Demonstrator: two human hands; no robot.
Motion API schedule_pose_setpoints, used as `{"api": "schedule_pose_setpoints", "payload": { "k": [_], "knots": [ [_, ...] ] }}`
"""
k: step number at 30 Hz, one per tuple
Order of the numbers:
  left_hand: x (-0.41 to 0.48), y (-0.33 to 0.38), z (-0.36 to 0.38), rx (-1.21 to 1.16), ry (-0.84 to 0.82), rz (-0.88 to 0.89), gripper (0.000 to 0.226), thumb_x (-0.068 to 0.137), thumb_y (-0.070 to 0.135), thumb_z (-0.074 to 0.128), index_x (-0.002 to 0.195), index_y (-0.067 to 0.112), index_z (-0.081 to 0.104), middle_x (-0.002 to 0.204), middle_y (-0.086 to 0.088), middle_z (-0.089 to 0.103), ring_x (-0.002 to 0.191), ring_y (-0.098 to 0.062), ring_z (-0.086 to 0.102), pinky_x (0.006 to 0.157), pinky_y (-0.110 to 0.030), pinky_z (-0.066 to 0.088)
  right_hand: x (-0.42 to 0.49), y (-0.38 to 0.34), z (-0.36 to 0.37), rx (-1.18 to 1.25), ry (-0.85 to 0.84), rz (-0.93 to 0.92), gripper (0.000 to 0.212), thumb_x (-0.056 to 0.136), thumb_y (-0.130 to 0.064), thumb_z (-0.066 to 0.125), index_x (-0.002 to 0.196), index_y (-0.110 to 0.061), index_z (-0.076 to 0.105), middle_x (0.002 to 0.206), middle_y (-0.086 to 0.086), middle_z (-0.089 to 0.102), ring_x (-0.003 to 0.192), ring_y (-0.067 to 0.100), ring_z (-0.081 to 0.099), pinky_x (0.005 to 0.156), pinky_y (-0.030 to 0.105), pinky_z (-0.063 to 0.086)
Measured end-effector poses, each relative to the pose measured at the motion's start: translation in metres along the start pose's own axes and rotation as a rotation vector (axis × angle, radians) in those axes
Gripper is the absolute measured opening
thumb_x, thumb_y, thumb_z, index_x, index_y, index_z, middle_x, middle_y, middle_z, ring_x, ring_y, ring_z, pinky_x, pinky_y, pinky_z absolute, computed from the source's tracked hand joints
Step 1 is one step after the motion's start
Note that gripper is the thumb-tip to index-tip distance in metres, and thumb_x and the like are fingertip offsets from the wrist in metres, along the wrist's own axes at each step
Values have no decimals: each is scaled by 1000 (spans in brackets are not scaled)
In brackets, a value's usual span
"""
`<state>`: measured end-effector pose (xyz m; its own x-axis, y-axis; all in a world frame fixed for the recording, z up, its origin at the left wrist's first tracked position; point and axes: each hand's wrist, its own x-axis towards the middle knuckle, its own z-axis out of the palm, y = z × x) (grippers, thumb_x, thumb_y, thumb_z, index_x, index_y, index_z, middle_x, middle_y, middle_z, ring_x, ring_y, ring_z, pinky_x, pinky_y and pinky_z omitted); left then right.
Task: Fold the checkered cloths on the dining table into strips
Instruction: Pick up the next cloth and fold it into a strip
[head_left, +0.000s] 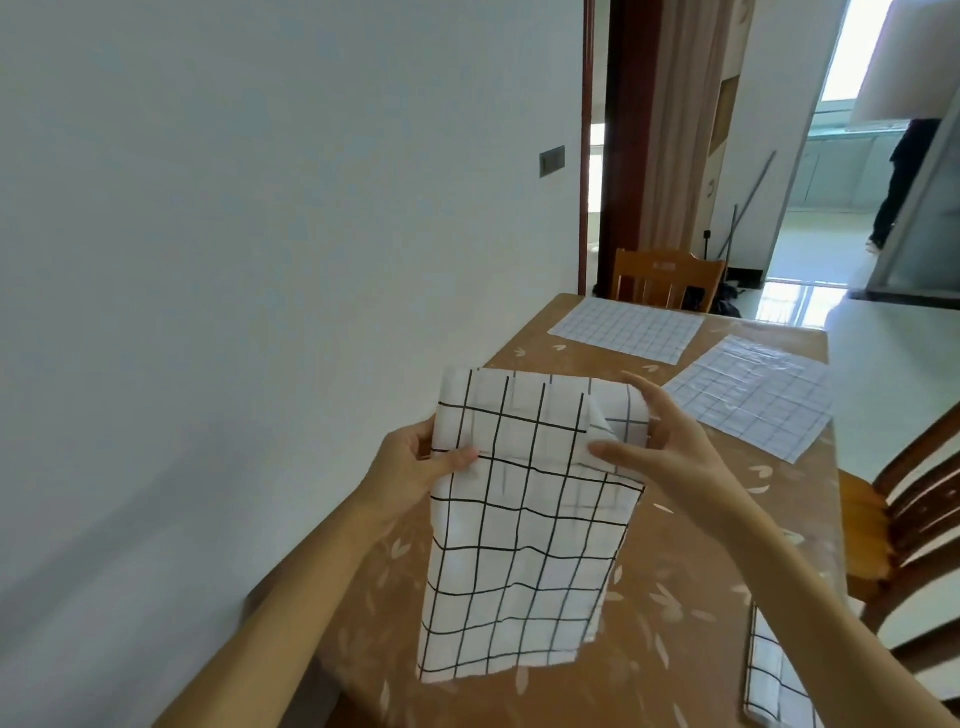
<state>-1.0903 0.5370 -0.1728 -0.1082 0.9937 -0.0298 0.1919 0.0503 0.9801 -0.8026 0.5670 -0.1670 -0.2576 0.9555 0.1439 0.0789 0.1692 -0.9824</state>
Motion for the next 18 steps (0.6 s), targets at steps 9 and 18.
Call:
{"api": "schedule_pose_setpoints", "payload": {
  "k": [9, 18],
  "knots": [
    [-15, -2, -9, 83, 108, 79, 23, 84, 15, 79, 107, 12, 75, 98, -6, 80, 92, -26, 77, 85, -44, 62, 5, 10, 14, -210, -95, -94, 108, 75, -28, 85, 156, -38, 15, 117, -8, 61, 94, 2, 61, 90, 31, 49],
    [-26, -4, -22, 117, 191, 48, 43, 75, 21, 87, 113, 12, 71, 104, -3, 79, 95, -19, 76, 91, -45, 60, 6, -2, 14, -124, 32, -171, 47, 77, -16, 83, 120, -24, 65, 88, -2, 71, 77, 14, 71, 66, 22, 59]
  ]
}}
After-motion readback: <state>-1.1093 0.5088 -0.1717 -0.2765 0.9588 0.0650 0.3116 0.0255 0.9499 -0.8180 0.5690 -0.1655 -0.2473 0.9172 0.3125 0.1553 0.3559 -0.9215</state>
